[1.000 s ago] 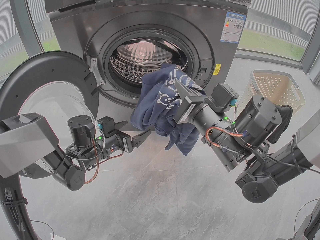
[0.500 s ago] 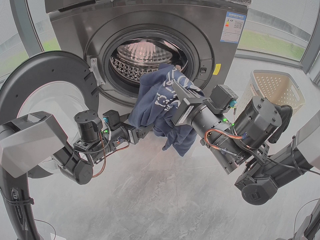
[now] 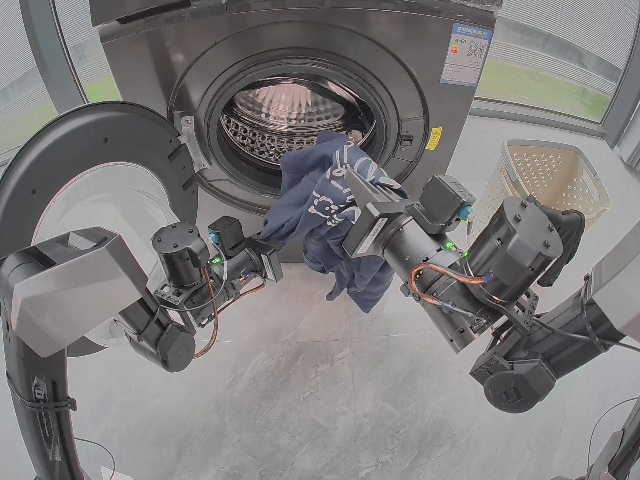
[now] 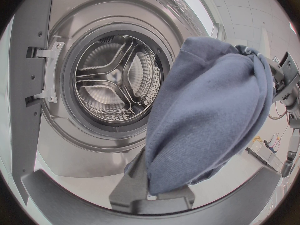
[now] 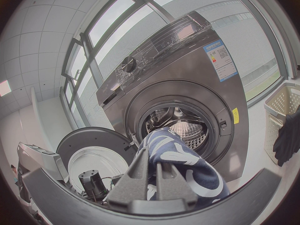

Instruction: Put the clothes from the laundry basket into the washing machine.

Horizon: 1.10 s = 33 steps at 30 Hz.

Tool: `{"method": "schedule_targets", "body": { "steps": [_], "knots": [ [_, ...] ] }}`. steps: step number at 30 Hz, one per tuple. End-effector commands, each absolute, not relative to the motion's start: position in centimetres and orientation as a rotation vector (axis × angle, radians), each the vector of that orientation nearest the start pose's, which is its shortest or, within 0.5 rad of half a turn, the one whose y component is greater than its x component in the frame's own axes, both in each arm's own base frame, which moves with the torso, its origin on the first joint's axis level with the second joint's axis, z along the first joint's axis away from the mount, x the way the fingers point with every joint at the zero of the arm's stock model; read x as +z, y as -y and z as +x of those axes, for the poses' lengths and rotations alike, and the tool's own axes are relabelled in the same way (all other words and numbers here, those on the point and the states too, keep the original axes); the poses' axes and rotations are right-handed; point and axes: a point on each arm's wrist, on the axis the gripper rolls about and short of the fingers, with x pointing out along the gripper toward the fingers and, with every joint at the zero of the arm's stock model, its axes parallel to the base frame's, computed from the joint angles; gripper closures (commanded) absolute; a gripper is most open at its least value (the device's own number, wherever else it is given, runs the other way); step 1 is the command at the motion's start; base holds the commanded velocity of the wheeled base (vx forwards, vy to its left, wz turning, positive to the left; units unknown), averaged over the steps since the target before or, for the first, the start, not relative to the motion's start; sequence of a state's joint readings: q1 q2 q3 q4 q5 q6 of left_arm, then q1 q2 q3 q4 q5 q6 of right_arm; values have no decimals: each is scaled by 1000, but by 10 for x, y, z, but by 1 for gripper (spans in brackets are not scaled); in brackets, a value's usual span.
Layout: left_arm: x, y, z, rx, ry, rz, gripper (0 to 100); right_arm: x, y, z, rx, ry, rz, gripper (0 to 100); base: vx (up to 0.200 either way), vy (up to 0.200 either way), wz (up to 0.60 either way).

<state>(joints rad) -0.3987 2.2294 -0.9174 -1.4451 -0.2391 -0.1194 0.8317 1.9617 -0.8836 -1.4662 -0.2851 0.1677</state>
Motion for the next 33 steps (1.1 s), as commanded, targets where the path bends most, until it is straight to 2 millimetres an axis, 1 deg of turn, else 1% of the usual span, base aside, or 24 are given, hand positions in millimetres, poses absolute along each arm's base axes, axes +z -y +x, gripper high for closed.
{"method": "schedule_targets", "body": {
  "steps": [1, 3, 5, 6, 8, 11, 12, 14, 17, 22, 25, 27, 32, 33],
  "knots": [
    [99, 164, 358, -661, 89, -125, 100, 195, -257, 250, 553, 281, 362, 100, 0, 0, 0],
    [104, 166, 343, -681, 96, -125, 100, 194, -255, 252, 549, 280, 358, 100, 0, 0, 0],
    [106, 165, 319, -709, 79, -119, 100, 192, -252, 257, 538, 279, 352, 100, 0, 0, 0],
    [109, 164, 311, -721, 77, -119, 100, 190, -251, 258, 536, 276, 349, 100, 0, 0, 0],
    [116, 161, 289, -750, 67, -115, 100, 185, -253, 260, 540, 260, 345, 100, 0, 0, 0],
    [121, 161, 262, -793, 43, -114, 100, 178, -253, 260, 566, 239, 354, 100, 0, 0, 0],
    [122, 161, 255, -804, 38, -113, 100, 175, -253, 259, 571, 233, 347, 0, 0, 0, 0],
    [126, 159, 246, -815, 41, -114, 100, 172, -253, 258, 574, 220, 343, 0, 0, 0, 0],
    [130, 157, 244, -806, 53, -116, 100, 167, -251, 258, 570, 195, 332, 0, 0, 0, 0],
    [147, 152, 242, -796, 113, -140, 100, 142, -240, 250, 562, 99, 274, 0, 0, 0, 0],
    [154, 153, 245, -790, 148, -146, 100, 130, -234, 246, 564, 54, 245, 0, 0, 0, 0],
    [157, 154, 248, -787, 162, -149, 100, 128, -231, 246, 555, 46, 240, 0, 0, 0, 0],
    [165, 154, 259, -725, 202, -177, 100, 118, -225, 242, 545, 1, 216, 0, 0, 0, 0],
    [169, 154, 263, -691, 218, -188, 100, 115, -223, 241, 540, -15, 207, 0, 0, 0, 0]
  ]
}}
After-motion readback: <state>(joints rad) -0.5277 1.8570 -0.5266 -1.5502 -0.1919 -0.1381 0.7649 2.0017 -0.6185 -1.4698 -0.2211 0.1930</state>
